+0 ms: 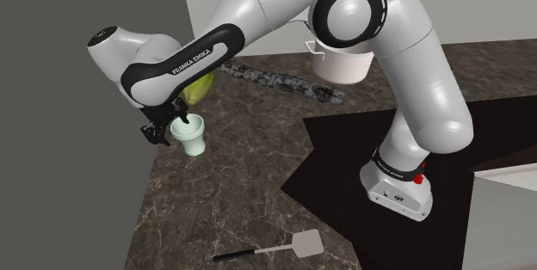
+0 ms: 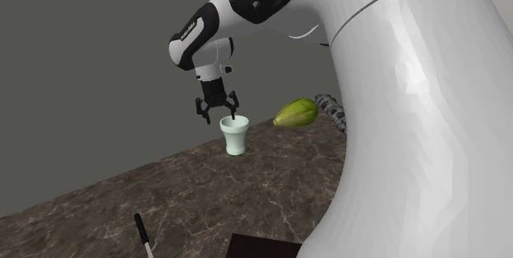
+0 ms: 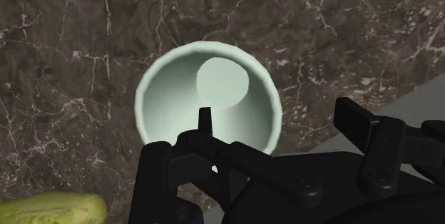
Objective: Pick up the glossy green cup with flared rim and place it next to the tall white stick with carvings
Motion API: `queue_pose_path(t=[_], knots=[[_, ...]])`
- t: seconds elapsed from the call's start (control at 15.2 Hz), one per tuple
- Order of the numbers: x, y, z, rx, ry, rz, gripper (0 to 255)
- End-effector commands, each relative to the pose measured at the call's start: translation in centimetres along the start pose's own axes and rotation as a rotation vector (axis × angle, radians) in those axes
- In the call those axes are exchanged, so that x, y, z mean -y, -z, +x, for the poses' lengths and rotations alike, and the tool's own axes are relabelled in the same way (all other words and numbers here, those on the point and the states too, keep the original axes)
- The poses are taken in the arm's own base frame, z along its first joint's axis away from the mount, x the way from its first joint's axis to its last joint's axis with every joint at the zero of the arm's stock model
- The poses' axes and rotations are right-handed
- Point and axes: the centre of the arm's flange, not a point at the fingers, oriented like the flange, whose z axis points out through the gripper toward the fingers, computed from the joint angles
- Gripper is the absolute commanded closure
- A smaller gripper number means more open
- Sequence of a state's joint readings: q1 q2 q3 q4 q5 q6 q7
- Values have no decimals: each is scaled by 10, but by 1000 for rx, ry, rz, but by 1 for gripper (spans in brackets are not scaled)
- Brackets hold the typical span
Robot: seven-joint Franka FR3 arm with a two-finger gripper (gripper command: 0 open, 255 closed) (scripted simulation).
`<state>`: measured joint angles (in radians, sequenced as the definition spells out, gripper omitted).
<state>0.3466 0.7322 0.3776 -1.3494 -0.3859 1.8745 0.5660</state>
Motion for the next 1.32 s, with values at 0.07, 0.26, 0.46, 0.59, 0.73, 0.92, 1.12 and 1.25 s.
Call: queue_pose_path(t=[0.07,0.26,0.46,0.59,0.73,0.92,1.12,1.25], knots=[[3,-14,3,0,0,0,0],[3,-30,3,0,0,0,0],[3,-38,3,0,0,0,0],[3,-38,3,0,0,0,0],[3,-38,3,0,0,0,0],[3,-38,3,0,0,0,255],[3,-38,3,0,0,0,255],[2,-38,3,0,0,0,255]])
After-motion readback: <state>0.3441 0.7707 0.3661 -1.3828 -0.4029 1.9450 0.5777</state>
